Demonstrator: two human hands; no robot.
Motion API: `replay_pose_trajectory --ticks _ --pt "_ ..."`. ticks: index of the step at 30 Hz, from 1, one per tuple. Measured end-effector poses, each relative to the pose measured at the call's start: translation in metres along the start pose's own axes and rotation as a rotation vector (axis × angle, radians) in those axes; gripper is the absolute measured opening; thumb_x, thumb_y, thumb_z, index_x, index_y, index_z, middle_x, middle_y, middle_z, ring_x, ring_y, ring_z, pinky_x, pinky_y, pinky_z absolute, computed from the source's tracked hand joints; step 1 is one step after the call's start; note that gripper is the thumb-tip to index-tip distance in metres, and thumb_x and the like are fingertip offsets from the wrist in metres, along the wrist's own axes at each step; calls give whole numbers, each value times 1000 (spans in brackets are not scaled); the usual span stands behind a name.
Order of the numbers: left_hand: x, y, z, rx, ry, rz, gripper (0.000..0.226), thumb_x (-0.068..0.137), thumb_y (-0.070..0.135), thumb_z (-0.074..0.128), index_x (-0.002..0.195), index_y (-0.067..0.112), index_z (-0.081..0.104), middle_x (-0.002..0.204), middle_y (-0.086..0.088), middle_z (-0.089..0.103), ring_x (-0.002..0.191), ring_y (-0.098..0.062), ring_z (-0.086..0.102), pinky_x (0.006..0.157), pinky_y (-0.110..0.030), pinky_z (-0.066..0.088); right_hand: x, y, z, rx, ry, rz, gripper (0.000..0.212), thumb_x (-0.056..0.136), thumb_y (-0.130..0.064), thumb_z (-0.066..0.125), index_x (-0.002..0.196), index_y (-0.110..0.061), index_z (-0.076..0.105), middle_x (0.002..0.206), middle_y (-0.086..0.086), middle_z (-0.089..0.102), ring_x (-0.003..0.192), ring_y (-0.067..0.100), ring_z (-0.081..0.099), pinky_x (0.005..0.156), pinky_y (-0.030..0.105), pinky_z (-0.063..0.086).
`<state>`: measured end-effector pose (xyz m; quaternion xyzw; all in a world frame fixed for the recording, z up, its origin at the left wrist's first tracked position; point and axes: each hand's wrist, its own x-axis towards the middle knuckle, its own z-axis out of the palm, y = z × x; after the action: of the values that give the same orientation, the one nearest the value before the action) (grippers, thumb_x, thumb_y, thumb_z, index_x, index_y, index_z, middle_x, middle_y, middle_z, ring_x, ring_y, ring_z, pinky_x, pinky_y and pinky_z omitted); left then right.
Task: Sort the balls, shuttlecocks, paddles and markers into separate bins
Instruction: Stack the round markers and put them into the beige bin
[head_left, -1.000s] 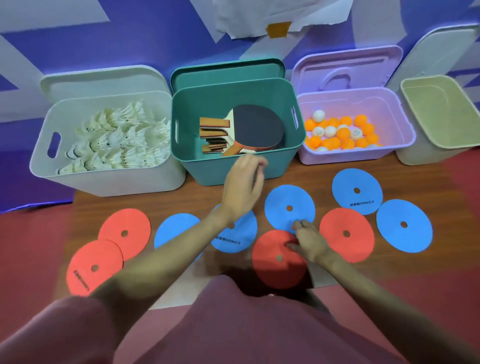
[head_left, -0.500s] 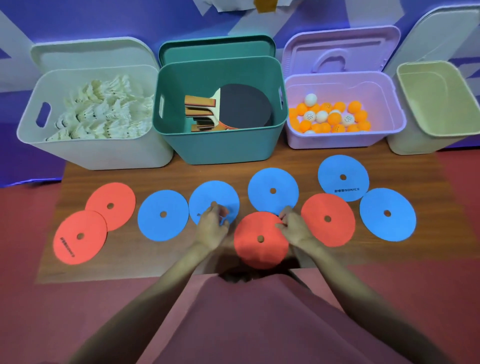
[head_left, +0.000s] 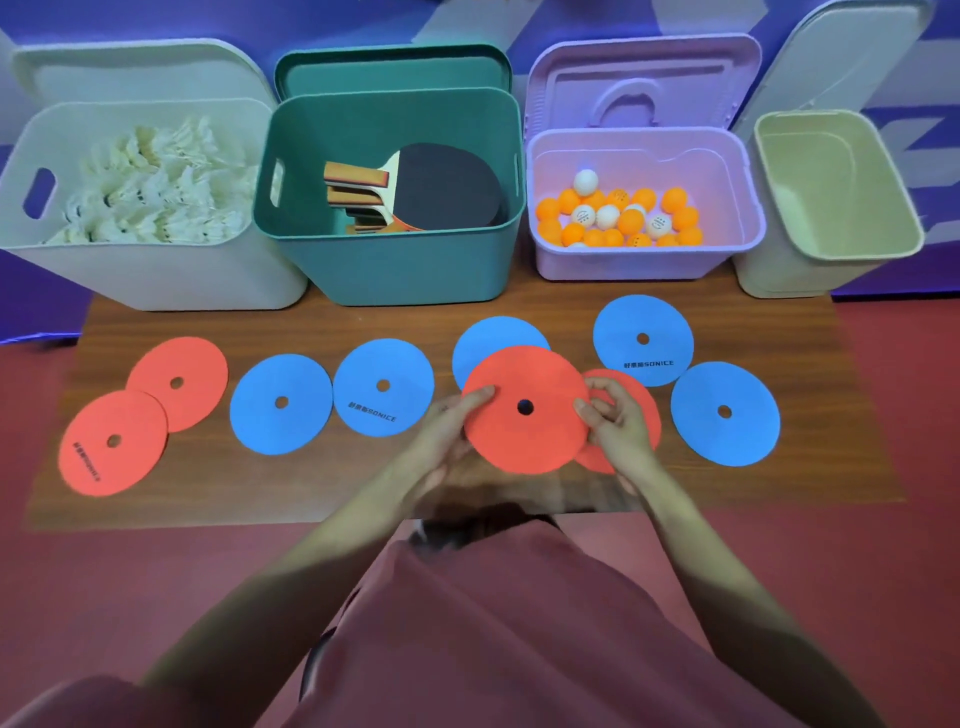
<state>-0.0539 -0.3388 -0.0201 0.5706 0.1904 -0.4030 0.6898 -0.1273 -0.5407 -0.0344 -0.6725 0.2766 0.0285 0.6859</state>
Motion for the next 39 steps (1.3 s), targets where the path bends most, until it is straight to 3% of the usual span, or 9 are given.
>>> replay_pose_trajectory --ticks 3,5,7,9,20,25,34,37,39 --pt "1 -4 16 -58 41 83 31 95 23 55 120 4 60 113 -13 67 97 -21 66 85 -36 56 7 12 -11 -97 22 8 16 92 -7 58 107 -3 58 71 11 59 58 9 57 57 25 51" --pt "3 -7 20 13 80 163 32 97 23 52 122 3 58 116 -14 66 100 -22 65 89 -37 54 21 28 -25 -343 111 -29 17 91 -12 60 105 -3 62 87 11 64 79 6 63 74 30 48" --pt "2 -8 21 50 96 208 32 97 25 51 121 4 58 116 -13 66 105 -23 64 91 -37 52 38 46 -43 -683 233 45 37 88 -22 64 118 -3 55 107 18 59 107 27 53 89 37 40" --pt "1 -8 22 25 101 210 33 98 27 50 122 5 58 116 -12 67 105 -22 64 91 -36 53 49 60 -60 -820 291 147 55 83 -29 68 124 0 46 116 23 52 111 40 46 93 43 39" --pt "-5 -12 10 17 174 220 33 100 33 43 123 14 58 116 -3 67 106 -14 64 88 -29 52 74 67 -78 -720 170 185 58 75 -29 74 121 -5 48 114 14 58 106 34 57 88 45 49" --pt "-7 -7 6 -31 257 210 31 100 30 44 122 13 58 112 -4 67 102 -15 63 87 -30 52 60 37 -88 -760 14 77 30 88 -15 62 114 -3 54 103 4 58 99 24 58 84 36 46" --pt "1 -1 26 -48 240 131 31 98 38 45 111 17 64 105 -2 71 90 -12 68 77 -30 52 7 -31 -75 19 -103 -93 17 96 -9 50 106 -18 60 96 2 69 82 9 66 67 20 53" --pt "1 5 43 -118 105 42 48 95 55 39 114 19 66 103 -1 72 92 -15 69 76 -32 53 4 -33 -58 55 -139 -10 19 98 -16 49 115 -16 56 85 -9 68 69 2 63 53 18 49" --pt "1 8 55 -160 26 9 58 92 60 38 119 16 65 111 -7 70 101 -23 66 82 -36 53 6 -27 -47 3 -158 9 19 98 -19 49 115 -16 56 94 -6 68 76 4 64 56 21 51"
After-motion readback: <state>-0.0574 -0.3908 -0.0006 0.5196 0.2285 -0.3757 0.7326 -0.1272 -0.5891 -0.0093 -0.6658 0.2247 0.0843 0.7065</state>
